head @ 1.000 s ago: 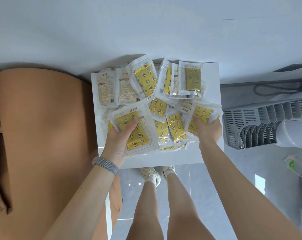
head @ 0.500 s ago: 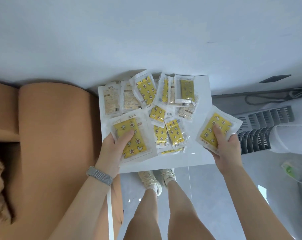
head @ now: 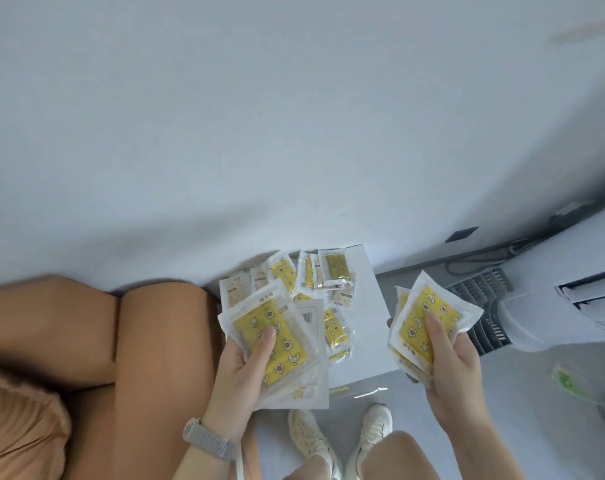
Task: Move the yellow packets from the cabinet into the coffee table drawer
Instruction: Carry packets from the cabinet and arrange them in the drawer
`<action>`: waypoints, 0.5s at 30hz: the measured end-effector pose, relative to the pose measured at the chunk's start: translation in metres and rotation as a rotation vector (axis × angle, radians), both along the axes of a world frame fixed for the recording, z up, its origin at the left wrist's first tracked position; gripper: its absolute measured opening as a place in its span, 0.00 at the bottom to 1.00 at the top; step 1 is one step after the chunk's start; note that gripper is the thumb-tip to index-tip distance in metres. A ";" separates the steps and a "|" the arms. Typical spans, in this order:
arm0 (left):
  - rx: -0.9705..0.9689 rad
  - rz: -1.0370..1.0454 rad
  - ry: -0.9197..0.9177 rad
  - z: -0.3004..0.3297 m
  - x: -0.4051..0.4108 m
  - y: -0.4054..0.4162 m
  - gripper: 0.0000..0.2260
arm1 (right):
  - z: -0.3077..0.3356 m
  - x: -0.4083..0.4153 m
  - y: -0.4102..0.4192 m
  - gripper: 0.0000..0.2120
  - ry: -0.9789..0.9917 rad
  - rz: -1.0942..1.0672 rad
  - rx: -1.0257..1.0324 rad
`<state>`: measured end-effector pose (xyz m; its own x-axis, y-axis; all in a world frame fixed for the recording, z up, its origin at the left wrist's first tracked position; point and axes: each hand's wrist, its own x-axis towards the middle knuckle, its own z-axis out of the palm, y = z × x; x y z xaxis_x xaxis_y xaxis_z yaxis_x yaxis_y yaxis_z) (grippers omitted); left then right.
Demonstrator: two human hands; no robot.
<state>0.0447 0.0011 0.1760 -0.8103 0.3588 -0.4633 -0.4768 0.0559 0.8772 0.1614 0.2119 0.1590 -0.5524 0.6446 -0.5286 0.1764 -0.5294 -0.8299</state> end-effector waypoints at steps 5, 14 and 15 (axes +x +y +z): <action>0.032 -0.109 0.082 0.057 0.018 0.037 0.09 | 0.049 0.046 0.013 0.15 0.063 -0.034 0.033; -0.027 -0.328 0.095 0.094 0.097 0.120 0.10 | 0.109 0.171 0.057 0.15 0.120 -0.223 0.049; -0.027 -0.374 0.088 0.096 0.110 0.129 0.11 | 0.115 0.190 0.058 0.16 0.112 -0.240 0.056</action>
